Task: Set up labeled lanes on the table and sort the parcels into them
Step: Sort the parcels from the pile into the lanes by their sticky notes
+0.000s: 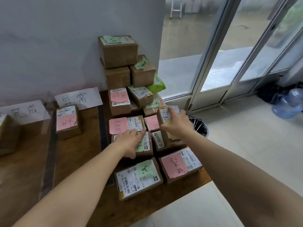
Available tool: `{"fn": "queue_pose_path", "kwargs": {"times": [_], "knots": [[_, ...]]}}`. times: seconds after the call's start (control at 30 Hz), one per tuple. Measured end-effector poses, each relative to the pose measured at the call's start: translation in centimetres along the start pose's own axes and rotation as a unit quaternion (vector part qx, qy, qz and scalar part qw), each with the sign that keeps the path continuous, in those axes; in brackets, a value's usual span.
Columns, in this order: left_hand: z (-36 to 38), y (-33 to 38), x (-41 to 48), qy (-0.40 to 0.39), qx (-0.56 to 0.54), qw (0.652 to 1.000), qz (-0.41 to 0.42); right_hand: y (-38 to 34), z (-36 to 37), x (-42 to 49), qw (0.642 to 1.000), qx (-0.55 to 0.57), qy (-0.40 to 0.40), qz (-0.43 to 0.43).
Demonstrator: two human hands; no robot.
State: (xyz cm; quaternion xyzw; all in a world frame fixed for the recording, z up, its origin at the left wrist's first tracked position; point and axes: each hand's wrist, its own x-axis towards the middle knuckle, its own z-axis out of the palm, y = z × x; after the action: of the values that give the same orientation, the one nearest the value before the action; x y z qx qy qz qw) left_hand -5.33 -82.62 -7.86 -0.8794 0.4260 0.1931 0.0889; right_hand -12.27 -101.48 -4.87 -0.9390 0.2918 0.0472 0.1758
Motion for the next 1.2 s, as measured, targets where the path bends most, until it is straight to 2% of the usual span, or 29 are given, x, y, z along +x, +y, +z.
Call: {"fn": "queue_pose_path", "kwargs": {"times": [0.23, 0.43, 0.6, 0.67, 0.73, 0.77, 0.83, 0.9, 1.0, 1.2], "knots": [[-3.0, 1.1, -2.4, -0.003, 0.038, 0.995, 0.096, 0.1, -1.4, -0.2, 0.999, -0.031, -0.001, -0.029], [-2.9, 4.3, -4.6, -0.004, 0.065, 0.991, 0.116, 1.9, -1.5, -0.7, 0.998, -0.038, -0.021, -0.049], [-2.1, 5.3, -5.7, -0.016, 0.155, 0.979, 0.134, 2.7, -1.2, -1.5, 0.995, -0.033, -0.04, -0.088], [-1.3, 5.7, -6.2, -0.031, 0.114, 0.989, 0.092, 2.8, -1.0, -1.8, 0.993, -0.029, -0.047, -0.101], [-0.9, 6.4, -6.8, -0.035, -0.037, 0.999, 0.008, 3.0, -0.9, -2.1, 0.992, -0.027, -0.052, -0.115], [-0.7, 6.8, -7.0, -0.023, -0.121, 0.992, -0.033, 3.1, -0.9, -2.3, 0.991, -0.027, -0.054, -0.122], [-0.3, 7.6, -7.1, 0.032, -0.266, 0.958, -0.105, 3.3, -0.8, -2.7, 0.989, -0.028, -0.056, -0.135], [0.1, 8.4, -6.8, 0.103, -0.356, 0.913, -0.169, 3.5, -0.8, -2.9, 0.988, -0.03, -0.06, -0.141], [0.6, 9.2, -5.9, 0.149, -0.375, 0.882, -0.243, 3.8, -0.7, -3.2, 0.986, -0.039, -0.07, -0.148], [0.8, 10.3, -4.7, 0.131, -0.222, 0.896, -0.362, 4.2, -0.5, -3.2, 0.984, -0.043, -0.074, -0.156]]}}
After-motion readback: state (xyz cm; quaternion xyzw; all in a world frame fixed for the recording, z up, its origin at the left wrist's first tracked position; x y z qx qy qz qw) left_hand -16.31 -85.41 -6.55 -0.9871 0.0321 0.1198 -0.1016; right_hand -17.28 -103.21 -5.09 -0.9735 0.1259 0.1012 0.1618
